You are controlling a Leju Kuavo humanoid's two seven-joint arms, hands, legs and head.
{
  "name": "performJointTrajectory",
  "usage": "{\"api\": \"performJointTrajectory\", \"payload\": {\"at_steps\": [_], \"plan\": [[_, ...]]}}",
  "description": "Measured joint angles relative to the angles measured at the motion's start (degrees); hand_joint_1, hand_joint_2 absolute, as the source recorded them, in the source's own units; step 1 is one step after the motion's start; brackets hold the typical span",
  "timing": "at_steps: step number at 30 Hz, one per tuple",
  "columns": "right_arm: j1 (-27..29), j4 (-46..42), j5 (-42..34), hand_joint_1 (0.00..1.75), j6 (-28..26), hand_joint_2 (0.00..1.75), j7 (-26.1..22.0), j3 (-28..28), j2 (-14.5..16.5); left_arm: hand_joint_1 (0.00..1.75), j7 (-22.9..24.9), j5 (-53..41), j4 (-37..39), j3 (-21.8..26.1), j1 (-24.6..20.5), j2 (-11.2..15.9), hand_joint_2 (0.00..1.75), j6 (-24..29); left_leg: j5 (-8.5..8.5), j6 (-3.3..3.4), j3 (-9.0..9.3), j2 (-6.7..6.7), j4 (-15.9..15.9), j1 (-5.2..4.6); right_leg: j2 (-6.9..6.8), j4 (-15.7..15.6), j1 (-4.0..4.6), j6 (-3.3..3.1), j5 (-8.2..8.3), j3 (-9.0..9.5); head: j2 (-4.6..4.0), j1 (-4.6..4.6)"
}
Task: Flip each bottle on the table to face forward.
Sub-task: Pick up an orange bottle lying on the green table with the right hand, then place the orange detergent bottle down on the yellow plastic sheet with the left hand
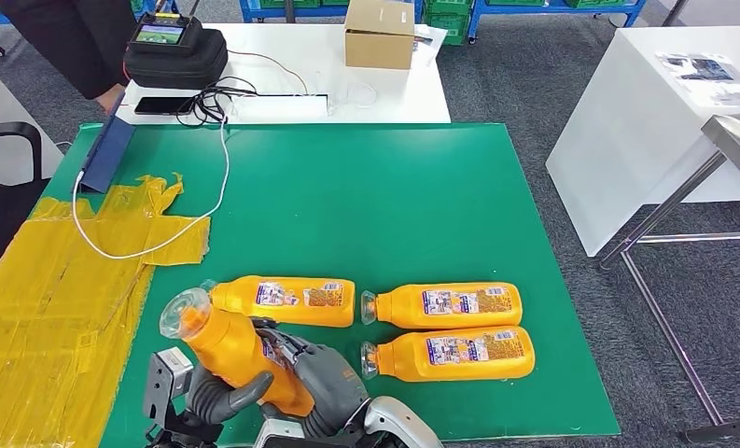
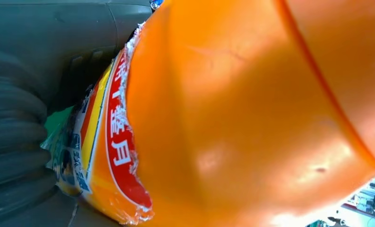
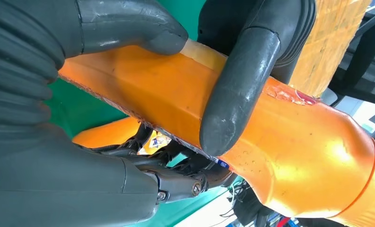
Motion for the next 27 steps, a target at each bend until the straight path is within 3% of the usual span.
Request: {"api": "performJointTrajectory", "payload": {"at_steps": [11,12,15,16,20,27], "plan": [[0.0,0.0,0.2,1.72,-0.9,1.75,0.2,0.0,0.0,1.75,-0.3,-2.0,-1.6,0.2,0.3,-0.1,1.75,1.9,0.00,0.00,0.00,0.00,0.0,0.00,0.00,0.0,0.00,0.00,0.00,-0.01,0.00,0.00],[0.0,0.0,0.2,1.37,-1.1,1.75,0.3,0.0,0.0,1.75,-0.3,-2.4,-1.7,0.3,0.4,-0.1,1.75,2.2,0.00,0.00,0.00,0.00,0.0,0.00,0.00,0.0,0.00,0.00,0.00,-0.01,0.00,0.00],[0.0,-0.2,0.3,0.09,-2.2,1.75,0.9,-0.1,0.0,1.75,-0.4,-6.1,-2.6,0.5,0.3,-0.1,1.75,4.7,0.00,0.00,0.01,0.01,0.0,0.00,0.00,0.0,0.00,0.00,0.00,-0.04,0.00,0.00],[0.1,-0.4,0.3,0.00,-2.8,1.75,1.2,-0.1,0.0,1.75,-0.3,-8.5,-3.2,0.8,0.3,-0.1,1.75,6.3,0.00,0.00,0.01,0.01,0.0,0.00,0.00,0.0,0.00,0.00,0.00,-0.05,0.00,0.00],[0.9,-2.5,0.2,0.00,-5.1,1.75,3.3,-1.2,0.0,1.75,0.5,-22.2,-7.6,3.2,-1.4,0.0,1.75,15.7,0.02,0.00,0.01,0.00,0.0,0.01,0.00,0.0,0.01,0.00,0.01,-0.06,0.00,-0.01],[3.6,-8.5,-0.4,0.00,-6.3,1.75,5.9,-3.8,-0.6,1.75,6.1,-55.9,-12.2,8.0,-7.9,1.2,1.75,31.4,0.04,-0.01,0.02,-0.01,0.0,0.01,0.00,0.0,0.00,0.00,0.01,0.00,0.00,0.00]]}}
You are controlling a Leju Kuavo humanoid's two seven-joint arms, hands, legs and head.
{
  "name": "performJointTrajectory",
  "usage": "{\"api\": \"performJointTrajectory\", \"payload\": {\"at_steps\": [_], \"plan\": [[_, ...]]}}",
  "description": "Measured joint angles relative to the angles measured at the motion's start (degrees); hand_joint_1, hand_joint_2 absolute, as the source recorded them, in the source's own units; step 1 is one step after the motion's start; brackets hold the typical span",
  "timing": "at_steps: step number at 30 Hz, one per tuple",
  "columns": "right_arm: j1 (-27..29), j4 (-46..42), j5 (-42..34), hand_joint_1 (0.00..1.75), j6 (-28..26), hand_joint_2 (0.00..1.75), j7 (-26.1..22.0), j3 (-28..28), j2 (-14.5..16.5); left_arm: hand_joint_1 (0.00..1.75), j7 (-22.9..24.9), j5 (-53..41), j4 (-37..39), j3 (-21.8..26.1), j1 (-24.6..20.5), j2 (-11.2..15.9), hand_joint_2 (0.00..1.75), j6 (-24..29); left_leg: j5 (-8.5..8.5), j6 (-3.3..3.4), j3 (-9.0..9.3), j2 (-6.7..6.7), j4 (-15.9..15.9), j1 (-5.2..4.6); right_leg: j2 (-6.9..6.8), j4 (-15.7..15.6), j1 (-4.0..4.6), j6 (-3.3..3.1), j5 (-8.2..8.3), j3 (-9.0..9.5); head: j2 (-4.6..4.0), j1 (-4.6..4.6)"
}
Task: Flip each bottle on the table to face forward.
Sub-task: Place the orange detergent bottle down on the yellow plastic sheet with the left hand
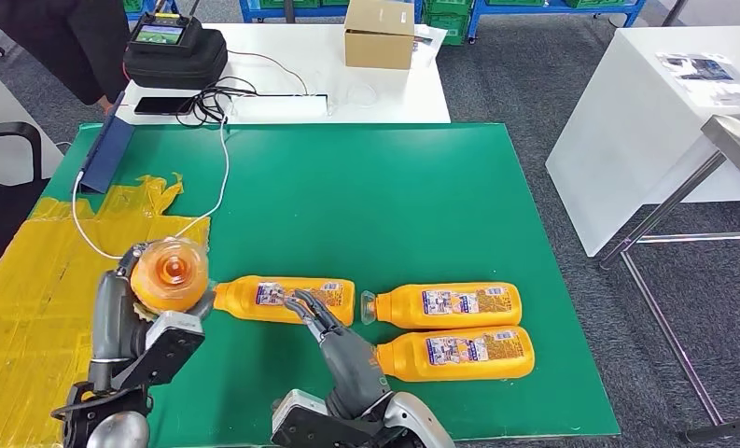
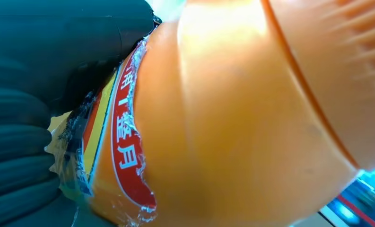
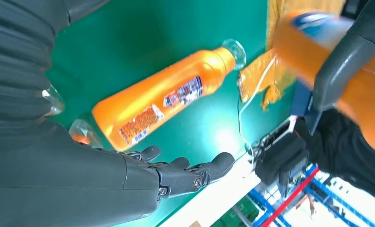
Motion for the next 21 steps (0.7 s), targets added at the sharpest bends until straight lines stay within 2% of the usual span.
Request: {"api": "performJointTrajectory", "payload": {"at_steps": [3,9,14,17,21], "plan": [[0.7,-1.4,-0.1,0.00,0.0,1.75,0.4,-1.0,0.0,1.75,2.2,-8.4,1.5,0.1,-2.2,1.6,1.75,2.0,0.00,0.00,0.00,0.01,0.0,0.00,0.01,0.0,0.00,0.00,0.00,-0.01,0.00,0.00],[1.2,-2.6,0.4,0.00,-0.1,1.75,0.6,-2.5,-0.1,1.75,4.4,-12.9,5.2,0.1,-4.8,3.6,1.75,3.7,0.00,0.00,0.00,0.02,0.0,0.00,0.01,0.0,0.00,0.00,0.00,-0.05,0.00,0.00],[0.9,-2.5,3.3,0.00,0.3,1.75,1.3,-4.0,-0.1,1.75,7.5,-20.6,12.2,-0.4,-8.6,6.0,1.75,5.6,0.03,0.00,0.00,0.02,0.0,0.00,0.01,0.0,0.00,0.00,0.01,-0.05,0.00,0.00],[-0.9,-2.3,7.2,0.00,0.7,1.75,2.2,-4.5,-0.2,1.75,10.0,-26.6,17.9,-1.1,-12.5,7.6,1.75,8.0,0.13,0.01,-0.01,0.02,0.0,0.00,0.01,0.0,0.01,-0.08,0.09,-0.08,0.00,-0.01],[-5.7,-0.4,9.1,0.00,3.9,1.75,4.4,-4.9,-0.4,1.75,15.1,-32.0,28.1,-2.5,-20.9,9.6,1.75,6.1,0.30,-0.02,-0.04,0.02,0.0,0.01,0.02,0.1,0.01,-0.09,0.23,0.01,0.00,0.00]]}}
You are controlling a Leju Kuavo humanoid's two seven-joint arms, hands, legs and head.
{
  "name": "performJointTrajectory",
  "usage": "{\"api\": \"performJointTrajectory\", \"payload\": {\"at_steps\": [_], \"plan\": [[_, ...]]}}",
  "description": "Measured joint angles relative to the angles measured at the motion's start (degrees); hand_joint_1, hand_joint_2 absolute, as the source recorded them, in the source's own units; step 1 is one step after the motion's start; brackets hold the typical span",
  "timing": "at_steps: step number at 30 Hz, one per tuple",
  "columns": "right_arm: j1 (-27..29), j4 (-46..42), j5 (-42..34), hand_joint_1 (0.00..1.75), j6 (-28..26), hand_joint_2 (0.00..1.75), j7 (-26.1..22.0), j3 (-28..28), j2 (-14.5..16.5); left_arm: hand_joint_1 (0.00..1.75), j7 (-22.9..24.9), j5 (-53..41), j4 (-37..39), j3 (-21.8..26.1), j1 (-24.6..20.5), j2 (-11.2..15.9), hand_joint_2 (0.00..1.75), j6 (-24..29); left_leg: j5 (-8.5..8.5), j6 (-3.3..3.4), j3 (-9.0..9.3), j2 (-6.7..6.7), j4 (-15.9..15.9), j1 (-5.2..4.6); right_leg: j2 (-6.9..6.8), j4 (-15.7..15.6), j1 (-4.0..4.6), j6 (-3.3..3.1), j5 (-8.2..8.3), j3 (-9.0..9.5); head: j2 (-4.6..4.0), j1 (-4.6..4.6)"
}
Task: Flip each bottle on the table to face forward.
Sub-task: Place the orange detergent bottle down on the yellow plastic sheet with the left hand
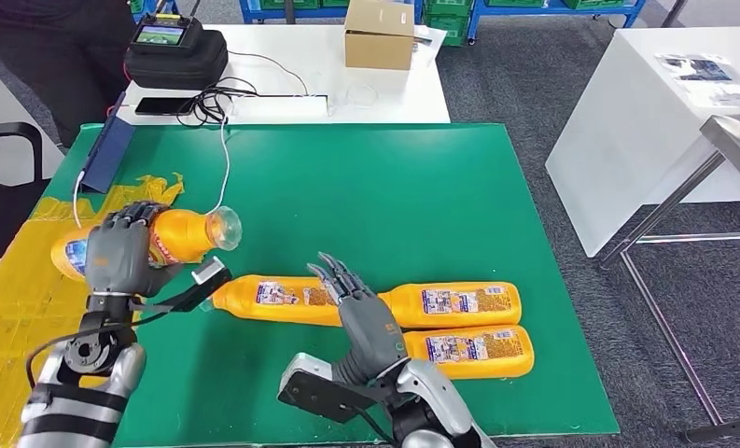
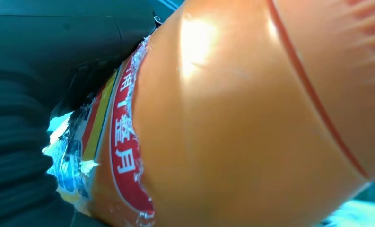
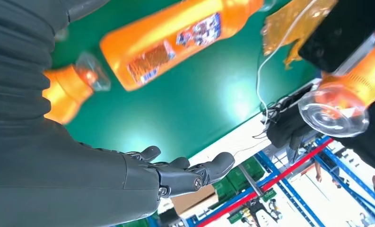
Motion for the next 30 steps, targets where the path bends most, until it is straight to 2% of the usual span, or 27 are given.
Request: {"api": "performJointTrajectory", "payload": {"at_steps": [4,7,12,19,20,23,24,30], "plan": [[-3.9,4.0,0.1,0.00,0.8,1.75,0.2,-0.1,0.0,1.75,2.6,-0.5,14.0,-1.0,-8.8,2.0,1.75,0.0,0.35,0.00,-0.36,0.05,0.0,0.00,0.05,0.2,0.00,0.06,0.30,0.00,0.00,-0.01],[-5.2,6.0,0.1,0.00,1.1,1.75,0.2,-0.1,0.0,1.75,3.3,-0.5,21.5,-1.1,-12.8,3.2,1.75,-0.4,0.39,0.02,-0.43,0.05,0.0,-0.01,0.05,0.3,0.00,0.08,0.32,-0.09,0.00,0.00],[-6.8,8.9,0.5,0.00,1.5,1.75,0.4,-0.1,0.0,1.75,4.5,-0.5,28.6,-1.5,-16.2,4.5,1.75,-2.7,0.40,0.01,-0.47,0.04,0.0,-0.01,0.04,0.3,0.00,0.08,0.32,-0.14,0.00,-0.01],[-8.6,12.7,0.8,0.00,1.6,1.75,0.9,-0.1,0.1,1.75,5.1,-0.5,34.5,-2.0,-19.0,5.2,1.75,-6.6,0.44,-0.01,-0.52,0.03,0.0,-0.01,0.04,0.3,0.00,0.08,0.32,-0.16,0.00,0.00],[-8.8,13.1,0.8,0.00,1.6,1.75,0.9,-0.1,0.1,1.56,4.9,-0.5,35.0,-2.0,-19.3,5.2,1.75,-7.1,0.44,-0.01,-0.52,0.03,0.0,-0.01,0.04,0.3,0.00,0.08,0.32,-0.16,0.00,0.00],[-9.7,14.8,1.2,0.00,1.8,1.75,1.3,-0.1,0.2,0.25,2.3,-0.3,36.8,-2.1,-20.1,5.2,1.75,-9.7,0.44,-0.01,-0.53,0.03,0.0,-0.01,0.04,0.3,0.00,0.08,0.32,-0.18,0.00,0.00],[-10.1,15.5,1.4,0.00,1.9,1.75,1.4,-0.1,0.3,0.00,0.8,-0.1,37.3,-2.1,-20.3,5.2,1.75,-10.8,0.44,-0.01,-0.53,0.03,0.0,-0.01,0.04,0.3,0.00,0.08,0.32,-0.19,0.00,0.00],[-14.0,21.7,2.1,0.00,2.6,1.75,2.1,-1.2,1.4,0.00,-7.1,2.1,39.5,-2.1,-20.6,3.7,1.75,-15.1,0.47,0.01,-0.54,0.02,0.0,-0.01,0.03,0.3,0.00,0.09,0.34,-0.21,0.00,-0.01]]}}
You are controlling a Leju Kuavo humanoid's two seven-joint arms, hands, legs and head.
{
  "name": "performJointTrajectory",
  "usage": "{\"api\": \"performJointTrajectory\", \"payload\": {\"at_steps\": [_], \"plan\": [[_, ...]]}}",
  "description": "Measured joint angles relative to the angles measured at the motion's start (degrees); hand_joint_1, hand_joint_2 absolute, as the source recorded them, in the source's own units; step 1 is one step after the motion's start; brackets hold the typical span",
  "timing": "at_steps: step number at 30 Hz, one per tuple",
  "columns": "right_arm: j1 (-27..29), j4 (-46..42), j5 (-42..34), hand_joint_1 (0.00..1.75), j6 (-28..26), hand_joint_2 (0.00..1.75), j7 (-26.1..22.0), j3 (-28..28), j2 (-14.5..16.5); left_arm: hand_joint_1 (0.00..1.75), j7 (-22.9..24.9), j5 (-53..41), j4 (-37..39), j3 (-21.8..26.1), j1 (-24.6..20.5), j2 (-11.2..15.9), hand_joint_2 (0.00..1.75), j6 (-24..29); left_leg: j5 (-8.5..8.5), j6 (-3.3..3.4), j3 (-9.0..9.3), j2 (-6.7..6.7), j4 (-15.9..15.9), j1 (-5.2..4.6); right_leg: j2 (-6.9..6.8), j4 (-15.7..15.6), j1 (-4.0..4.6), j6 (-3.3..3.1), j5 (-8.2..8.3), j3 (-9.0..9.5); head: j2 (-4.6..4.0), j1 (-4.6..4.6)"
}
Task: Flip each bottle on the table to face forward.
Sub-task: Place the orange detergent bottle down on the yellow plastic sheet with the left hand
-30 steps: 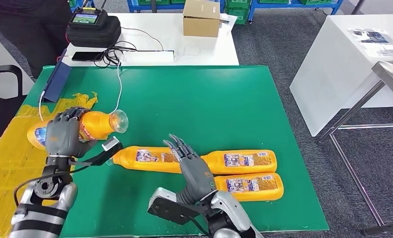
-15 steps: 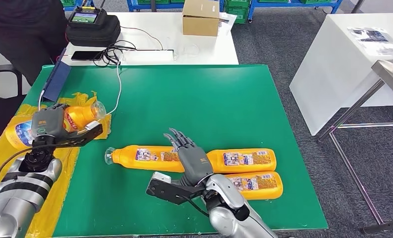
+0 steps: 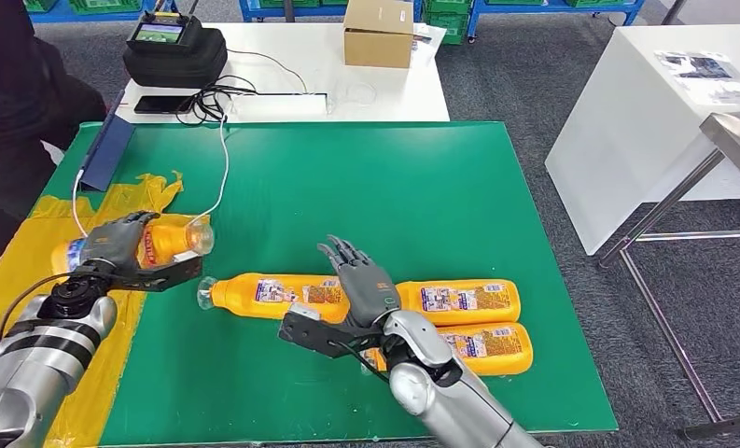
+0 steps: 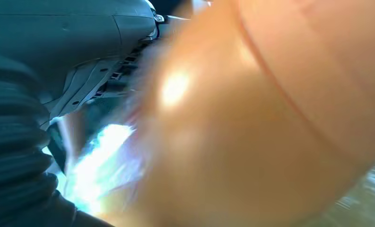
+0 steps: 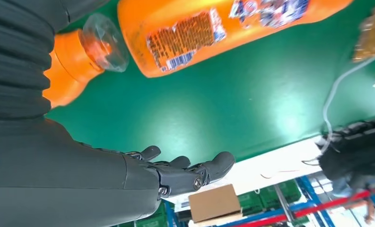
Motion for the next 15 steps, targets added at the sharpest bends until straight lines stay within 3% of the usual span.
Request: {"api": "performJointTrajectory", "payload": {"at_steps": [5,15], "plan": [[-3.2,5.0,0.6,0.00,0.4,1.75,0.0,-0.8,1.4,0.00,-2.2,1.7,0.7,0.0,-0.2,-1.9,1.75,-1.7,0.02,-0.01,-0.02,0.02,0.0,0.00,0.01,0.0,0.01,-0.09,0.09,-0.03,0.00,0.01],[-4.9,8.3,1.1,0.00,0.8,1.75,-0.2,-0.9,2.5,0.00,-4.1,3.6,0.9,-0.1,-0.7,-2.8,1.75,-3.0,0.04,-0.04,-0.04,0.02,0.0,0.00,0.00,0.0,0.02,-0.12,0.11,-0.06,0.00,0.00]]}}
